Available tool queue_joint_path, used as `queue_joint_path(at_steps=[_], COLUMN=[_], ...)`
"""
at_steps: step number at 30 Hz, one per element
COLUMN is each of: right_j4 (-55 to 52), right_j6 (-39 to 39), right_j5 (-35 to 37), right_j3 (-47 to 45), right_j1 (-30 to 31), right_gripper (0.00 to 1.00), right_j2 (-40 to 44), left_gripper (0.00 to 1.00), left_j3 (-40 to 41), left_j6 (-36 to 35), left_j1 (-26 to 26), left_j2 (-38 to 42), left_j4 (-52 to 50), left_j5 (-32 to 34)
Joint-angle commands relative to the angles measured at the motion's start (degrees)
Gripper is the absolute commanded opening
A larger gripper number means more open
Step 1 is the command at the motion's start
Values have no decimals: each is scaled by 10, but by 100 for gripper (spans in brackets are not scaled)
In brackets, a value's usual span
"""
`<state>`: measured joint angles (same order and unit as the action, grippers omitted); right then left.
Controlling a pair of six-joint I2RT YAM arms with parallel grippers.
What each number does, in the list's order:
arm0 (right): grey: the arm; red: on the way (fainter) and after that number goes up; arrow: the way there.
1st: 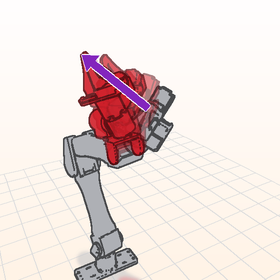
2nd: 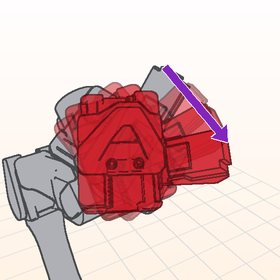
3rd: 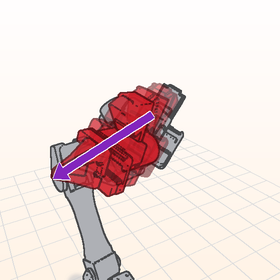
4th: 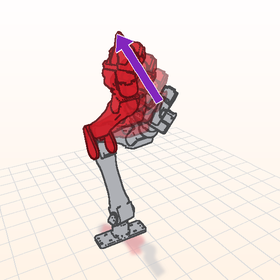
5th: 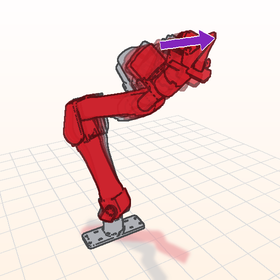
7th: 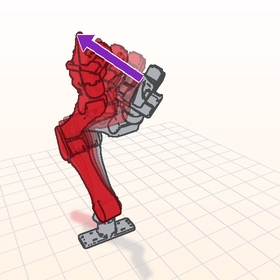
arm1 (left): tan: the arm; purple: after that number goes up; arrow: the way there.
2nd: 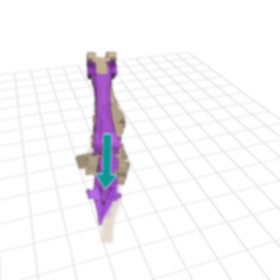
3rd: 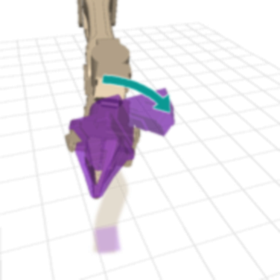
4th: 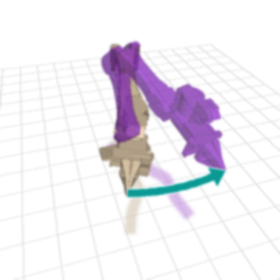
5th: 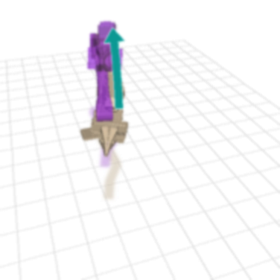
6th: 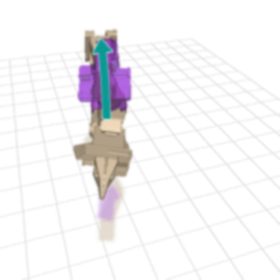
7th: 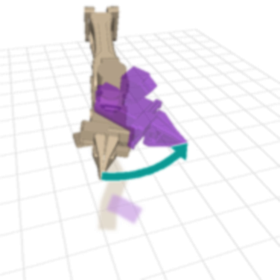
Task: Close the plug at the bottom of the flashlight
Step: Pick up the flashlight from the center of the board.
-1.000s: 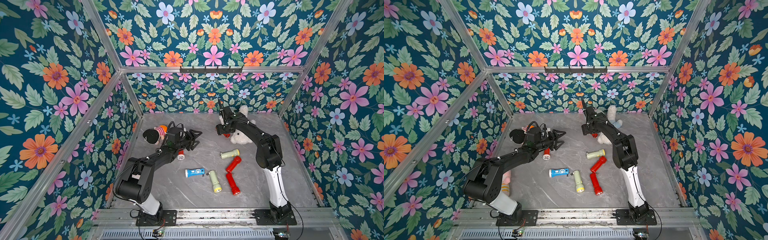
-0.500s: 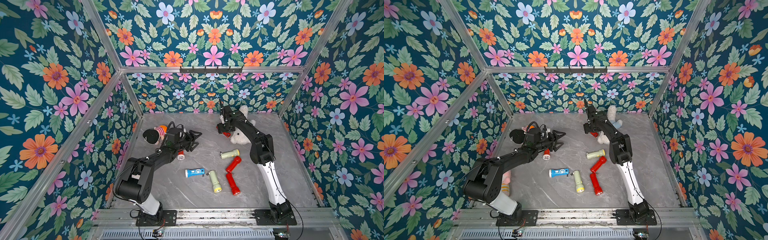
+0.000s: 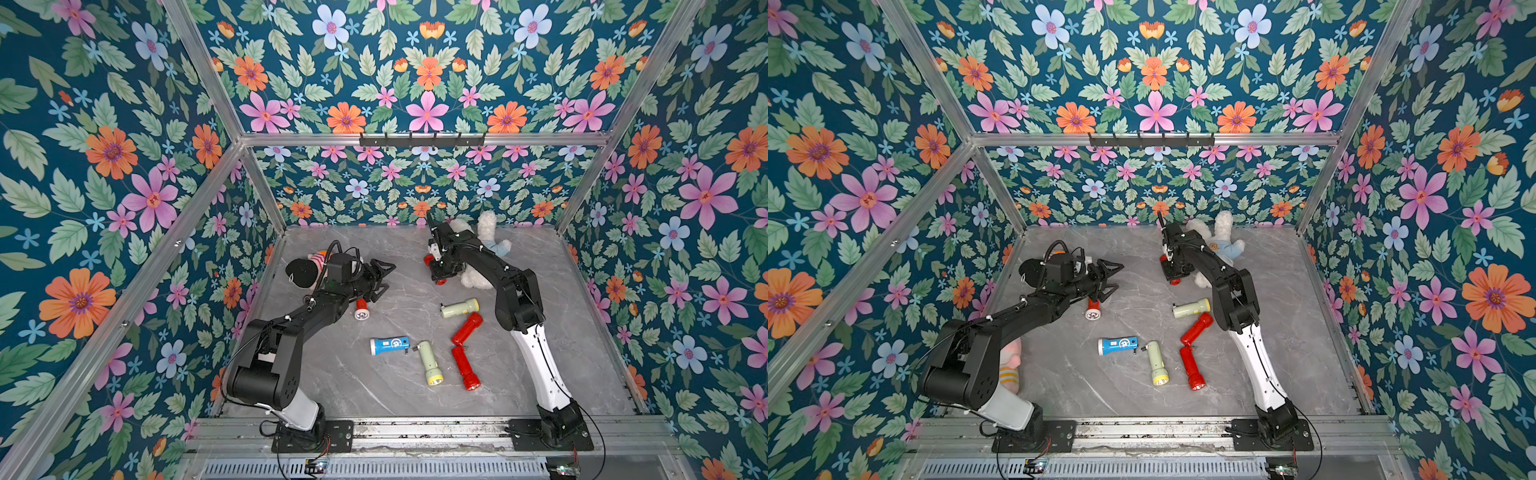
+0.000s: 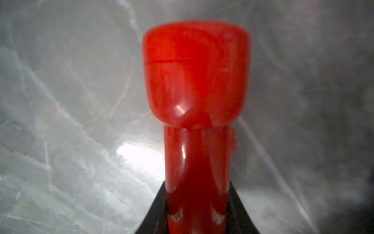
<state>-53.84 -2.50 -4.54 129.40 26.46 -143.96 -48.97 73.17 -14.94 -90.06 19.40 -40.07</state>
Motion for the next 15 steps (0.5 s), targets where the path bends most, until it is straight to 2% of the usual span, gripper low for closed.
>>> queue_joint_path(at_steps=[1, 5, 12, 15], right_j4=[-3, 40, 250, 222], right_j6=[37, 50, 131, 162], right_j5=[-13, -70, -199, -279], right_j3=[-27, -104, -383, -396], right_j1=[12, 19, 40, 39], right_gripper=[0, 0, 0, 1], right_j2=[15, 73, 295, 341], left_gripper=[82, 82, 84, 84], left_j3=[-6, -10, -49, -69], left_j6=[-25, -40, -87, -111], left_j1=[10, 17, 37, 38], left_j2=[5, 3, -30, -37], left_j4=[-26, -41, -89, -91], left_j5=[5, 9, 4, -12])
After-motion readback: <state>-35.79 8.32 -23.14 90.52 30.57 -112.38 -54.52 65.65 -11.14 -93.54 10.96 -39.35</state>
